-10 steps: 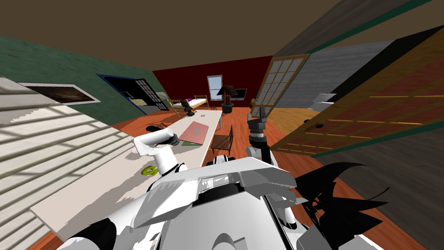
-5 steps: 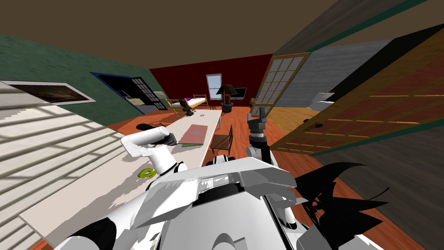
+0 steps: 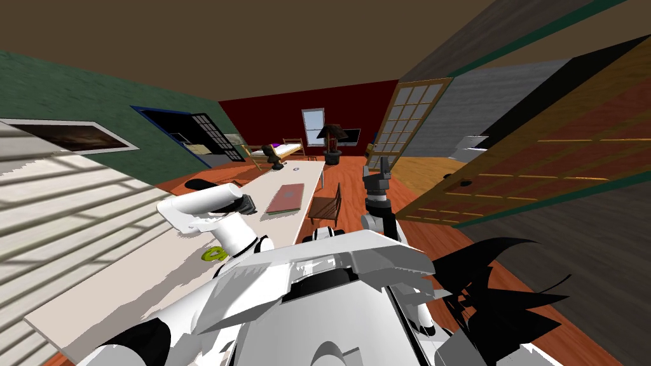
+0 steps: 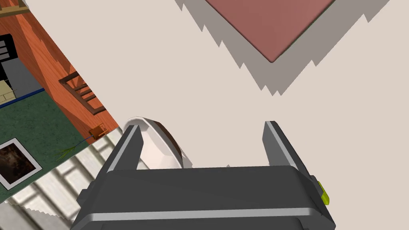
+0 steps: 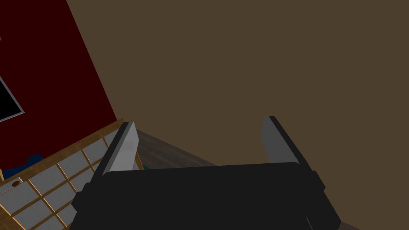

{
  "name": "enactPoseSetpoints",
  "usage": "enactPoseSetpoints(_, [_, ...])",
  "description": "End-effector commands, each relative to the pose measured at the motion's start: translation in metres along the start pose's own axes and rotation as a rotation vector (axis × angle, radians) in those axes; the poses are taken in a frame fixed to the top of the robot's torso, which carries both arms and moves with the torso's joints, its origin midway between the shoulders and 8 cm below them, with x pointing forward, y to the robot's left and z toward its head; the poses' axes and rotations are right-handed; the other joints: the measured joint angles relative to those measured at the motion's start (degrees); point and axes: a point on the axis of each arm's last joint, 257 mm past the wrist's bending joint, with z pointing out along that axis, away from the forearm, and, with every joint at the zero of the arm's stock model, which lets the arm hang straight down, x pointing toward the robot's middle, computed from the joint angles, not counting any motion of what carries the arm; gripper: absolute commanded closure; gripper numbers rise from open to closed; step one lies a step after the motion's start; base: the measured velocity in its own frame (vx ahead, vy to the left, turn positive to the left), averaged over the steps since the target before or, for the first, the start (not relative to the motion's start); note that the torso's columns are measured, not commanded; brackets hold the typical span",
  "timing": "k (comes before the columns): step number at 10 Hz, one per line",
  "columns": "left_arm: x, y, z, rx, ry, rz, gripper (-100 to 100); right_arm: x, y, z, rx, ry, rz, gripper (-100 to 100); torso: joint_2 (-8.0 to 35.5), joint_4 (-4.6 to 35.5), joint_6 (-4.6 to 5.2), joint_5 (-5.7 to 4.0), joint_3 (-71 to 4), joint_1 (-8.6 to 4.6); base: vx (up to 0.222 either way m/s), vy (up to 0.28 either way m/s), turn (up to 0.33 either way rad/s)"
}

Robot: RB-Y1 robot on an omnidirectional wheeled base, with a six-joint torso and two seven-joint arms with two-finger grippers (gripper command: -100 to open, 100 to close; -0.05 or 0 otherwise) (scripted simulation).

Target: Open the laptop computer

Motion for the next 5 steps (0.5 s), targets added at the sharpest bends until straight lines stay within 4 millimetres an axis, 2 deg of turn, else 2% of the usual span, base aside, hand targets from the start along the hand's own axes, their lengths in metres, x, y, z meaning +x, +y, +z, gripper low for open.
enactPoseSetpoints(1, [0.0000,0.0000,0.0001,0.000,0.000,0.000,0,0.0000,0.0000,0.0000,0.000,0.000,0.000,0,0.00,0.00,0.00,0.00,0.00,0.00,0.000,0.000,0.000])
enactPoseSetpoints(5, [0.0000,0.0000,0.0001,0.000,0.000,0.000,0,0.0000,0.0000,0.0000,0.000,0.000,0.000,0,0.03,0.01,0.00,-0.01,0.02,-0.01,0.000,0.000,0.000])
